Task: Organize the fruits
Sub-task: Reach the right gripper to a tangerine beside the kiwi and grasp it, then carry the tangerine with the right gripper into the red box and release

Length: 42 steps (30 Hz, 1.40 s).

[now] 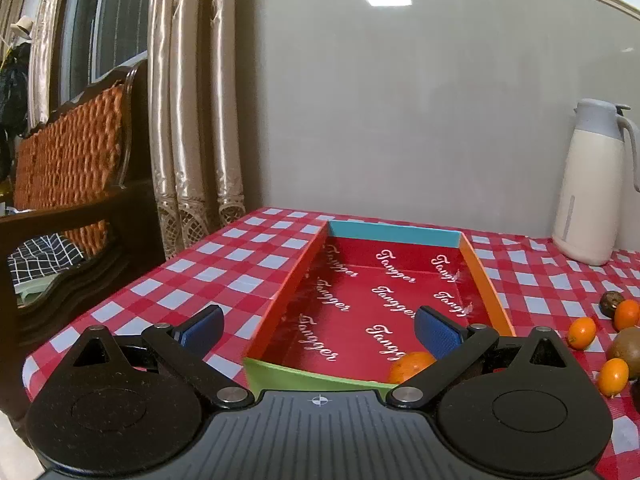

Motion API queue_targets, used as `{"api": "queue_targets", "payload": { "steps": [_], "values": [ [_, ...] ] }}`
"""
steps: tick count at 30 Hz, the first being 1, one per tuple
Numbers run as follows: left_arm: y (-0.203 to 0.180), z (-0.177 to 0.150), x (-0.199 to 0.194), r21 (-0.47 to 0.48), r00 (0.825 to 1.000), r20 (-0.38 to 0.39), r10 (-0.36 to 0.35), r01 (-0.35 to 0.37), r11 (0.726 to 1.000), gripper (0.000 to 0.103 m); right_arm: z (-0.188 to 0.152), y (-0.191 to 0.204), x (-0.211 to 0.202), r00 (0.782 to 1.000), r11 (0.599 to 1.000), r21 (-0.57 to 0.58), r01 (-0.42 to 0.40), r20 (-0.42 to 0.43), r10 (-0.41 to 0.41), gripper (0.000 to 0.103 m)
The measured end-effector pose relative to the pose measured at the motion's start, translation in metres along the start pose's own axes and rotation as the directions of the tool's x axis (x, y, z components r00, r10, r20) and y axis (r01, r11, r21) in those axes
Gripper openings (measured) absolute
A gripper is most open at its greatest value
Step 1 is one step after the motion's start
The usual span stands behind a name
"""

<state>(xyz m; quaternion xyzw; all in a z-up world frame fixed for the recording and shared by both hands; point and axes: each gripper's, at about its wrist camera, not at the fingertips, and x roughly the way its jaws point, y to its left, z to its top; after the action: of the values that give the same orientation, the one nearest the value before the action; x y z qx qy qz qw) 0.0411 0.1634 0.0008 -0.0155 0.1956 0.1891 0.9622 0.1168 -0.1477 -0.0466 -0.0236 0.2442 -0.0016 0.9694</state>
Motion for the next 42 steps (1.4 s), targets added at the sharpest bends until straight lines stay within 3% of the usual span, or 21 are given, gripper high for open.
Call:
{"api": "queue_targets", "payload": {
  "steps": [12, 20, 26, 34, 35, 38, 42],
  "values": [
    [0.041, -0.002, -0.009, -0.025, 0.998, 0.003, 0.057, -0.057, 0.998, 0.101, 0.021, 0.056, -0.029, 0.989, 0.992, -0.030, -0.121, 0.082, 0.124, 0.041],
    [0.068, -0.002, -0.015, -0.045, 0.996, 0.005, 0.088, -0.087, 0.995, 0.101, 0.025, 0.130, -0.049, 0.952, 0.955, -0.110, -0.276, 0.102, 0.287, 0.041],
    [0.079, -0.003, -0.017, -0.041, 0.995, 0.000, 0.096, -0.096, 0.995, 0.101, 0.024, 0.184, -0.058, 0.918, 0.914, -0.168, -0.370, 0.086, 0.388, 0.041],
    [0.089, -0.006, -0.020, -0.031, 0.993, -0.009, 0.117, -0.117, 0.993, 0.101, 0.015, 0.215, -0.045, 0.909, 0.899, -0.162, -0.406, 0.026, 0.415, 0.041],
    [0.089, -0.006, -0.021, -0.031, 0.993, -0.010, 0.118, -0.118, 0.992, 0.101, 0.013, 0.217, -0.044, 0.910, 0.899, -0.166, -0.405, 0.019, 0.413, 0.043],
    [0.089, -0.007, -0.024, -0.031, 0.993, -0.010, 0.118, -0.118, 0.992, 0.101, 0.010, 0.214, -0.051, 0.908, 0.900, -0.174, -0.400, 0.060, 0.415, 0.069],
    [0.084, -0.005, -0.025, -0.031, 0.994, -0.007, 0.108, -0.108, 0.994, 0.101, 0.014, 0.207, -0.058, 0.907, 0.903, -0.181, -0.391, 0.092, 0.411, 0.072]
  ]
}}
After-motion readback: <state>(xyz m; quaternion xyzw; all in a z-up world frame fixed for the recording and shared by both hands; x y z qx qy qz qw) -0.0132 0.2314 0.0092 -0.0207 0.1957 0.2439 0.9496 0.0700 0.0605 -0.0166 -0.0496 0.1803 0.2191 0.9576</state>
